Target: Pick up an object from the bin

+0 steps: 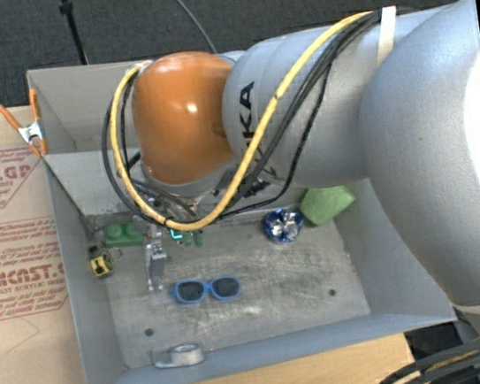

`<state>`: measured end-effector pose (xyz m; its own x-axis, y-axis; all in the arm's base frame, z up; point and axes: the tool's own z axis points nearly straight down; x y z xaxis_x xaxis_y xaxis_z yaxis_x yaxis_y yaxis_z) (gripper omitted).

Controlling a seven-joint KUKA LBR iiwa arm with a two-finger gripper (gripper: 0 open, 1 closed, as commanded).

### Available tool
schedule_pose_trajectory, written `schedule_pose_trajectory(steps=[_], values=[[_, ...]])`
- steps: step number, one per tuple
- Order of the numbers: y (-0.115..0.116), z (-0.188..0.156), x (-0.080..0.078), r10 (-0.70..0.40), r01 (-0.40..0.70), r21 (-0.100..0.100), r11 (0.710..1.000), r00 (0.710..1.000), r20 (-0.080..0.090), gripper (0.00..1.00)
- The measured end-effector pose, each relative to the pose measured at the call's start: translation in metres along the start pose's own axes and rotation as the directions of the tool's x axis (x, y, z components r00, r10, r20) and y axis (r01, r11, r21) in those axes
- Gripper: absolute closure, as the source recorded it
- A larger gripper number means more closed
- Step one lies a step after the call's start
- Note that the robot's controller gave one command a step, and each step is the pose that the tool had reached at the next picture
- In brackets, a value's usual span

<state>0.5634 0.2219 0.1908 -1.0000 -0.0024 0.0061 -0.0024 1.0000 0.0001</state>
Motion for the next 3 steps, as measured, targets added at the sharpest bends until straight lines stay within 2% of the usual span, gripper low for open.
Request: schedule_pose_trajectory(steps=[1, 2, 3], values=[[-0.086, 0.119, 0.029, -0.153, 0.153, -0.004, 0.988, 0.988, 0.017, 0.0], [-0.085, 0.116, 0.028, -0.156, 0.156, -0.002, 0.988, 0.988, 0.014, 1.0], [-0.094, -0.041, 0.021, -0.198, 0.198, 0.001, 0.98, 0.98, 0.016, 1.0]])
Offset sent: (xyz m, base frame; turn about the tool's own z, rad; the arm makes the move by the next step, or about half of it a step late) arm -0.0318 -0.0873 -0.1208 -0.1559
